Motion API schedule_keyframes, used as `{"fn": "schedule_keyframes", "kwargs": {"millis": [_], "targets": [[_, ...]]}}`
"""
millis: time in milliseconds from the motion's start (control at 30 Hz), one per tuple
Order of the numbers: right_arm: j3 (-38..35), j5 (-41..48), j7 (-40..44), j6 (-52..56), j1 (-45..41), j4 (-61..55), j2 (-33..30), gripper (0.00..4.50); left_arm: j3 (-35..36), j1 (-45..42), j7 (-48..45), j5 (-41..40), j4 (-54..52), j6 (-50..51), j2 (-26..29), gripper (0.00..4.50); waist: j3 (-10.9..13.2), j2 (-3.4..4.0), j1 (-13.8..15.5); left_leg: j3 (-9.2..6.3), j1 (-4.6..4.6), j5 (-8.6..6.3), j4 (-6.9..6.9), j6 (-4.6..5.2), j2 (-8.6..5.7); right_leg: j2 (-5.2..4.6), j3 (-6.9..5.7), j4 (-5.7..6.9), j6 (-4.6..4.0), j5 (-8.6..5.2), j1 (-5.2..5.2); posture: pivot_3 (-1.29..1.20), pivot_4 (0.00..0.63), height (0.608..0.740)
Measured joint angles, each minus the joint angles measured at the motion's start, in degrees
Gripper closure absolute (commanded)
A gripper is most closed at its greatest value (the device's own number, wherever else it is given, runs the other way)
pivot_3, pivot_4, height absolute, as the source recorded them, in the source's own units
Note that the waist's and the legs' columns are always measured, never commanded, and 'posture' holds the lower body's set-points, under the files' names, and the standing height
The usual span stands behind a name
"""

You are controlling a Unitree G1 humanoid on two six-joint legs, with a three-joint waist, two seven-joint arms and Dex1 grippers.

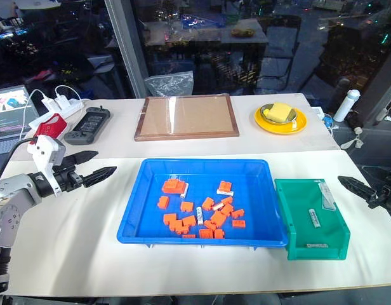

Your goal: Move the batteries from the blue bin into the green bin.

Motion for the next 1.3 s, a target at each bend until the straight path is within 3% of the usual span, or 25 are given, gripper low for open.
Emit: {"fn": "schedule_keyframes", "kwargs": {"millis": [200,367,533,833,933,1167,1300], "targets": [[0.00,0.00,-0.09,1.93,-0.05,-4.83,-0.41,0.02,-0.43,-5.70,-0.97,-0.72,0.56,1.11,0.03,0.00,0.00,0.00,0.16,0.01,-0.08,0.00,0.08,0.00,0.00,0.00,-0.01,-0.01,0.00,0.00,-0.01,0.00,0.150,0.740],[1.93,0.05,-3.07,6.50,-6.03,-13.66,-2.61,0.02,-2.15,-8.51,-4.10,-3.29,-1.18,5.59,1.54,0.00,-0.01,0.03,-0.33,0.10,-0.02,-0.02,0.04,0.03,0.07,0.03,-0.01,0.05,0.00,0.00,-0.05,0.00,0.150,0.740],[11.95,0.25,-6.78,14.73,-15.03,-29.45,-2.59,0.02,-6.15,-9.73,-7.84,-4.98,-5.03,10.77,4.60,0.00,-0.01,0.02,-0.05,0.11,-0.07,-0.02,0.03,0.04,0.15,0.08,-0.01,0.05,0.01,-0.01,-0.10,0.00,0.150,0.740],[27.03,4.59,-7.28,32.60,-22.81,-45.14,-2.15,0.02,-8.99,-5.89,-11.74,-4.37,-9.55,11.59,9.59,0.00,0.00,0.00,0.56,0.10,-0.25,-0.03,0.03,0.05,0.16,0.08,-0.06,0.05,0.00,0.00,-0.16,0.00,0.150,0.740],[34.18,4.31,-6.09,35.36,-27.62,-49.46,-1.20,0.02,-9.68,-6.00,-12.54,-5.40,-11.25,12.21,8.31,0.00,0.01,0.00,0.40,0.10,-0.24,-0.03,0.02,0.05,0.22,0.10,-0.09,0.03,0.02,-0.01,-0.23,0.00,0.150,0.740],[45.90,-2.93,-4.44,35.29,-31.19,-49.58,1.71,0.02,-13.05,-12.83,-11.17,-8.38,-14.41,16.56,5.39,0.00,0.04,-0.15,0.59,0.08,-0.27,-0.03,0.06,0.05,0.21,0.11,-0.12,0.06,0.02,-0.02,-0.24,0.00,0.150,0.740],[52.12,-7.86,-4.93,33.13,-30.94,-47.55,5.00,0.02,-17.53,-14.87,-13.28,-7.01,-19.37,17.58,9.76,0.00,-0.02,-0.18,-0.07,0.11,-0.22,-0.03,0.02,0.06,0.22,0.12,-0.10,0.13,0.02,-0.01,-0.24,0.00,0.150,0.740]]}}
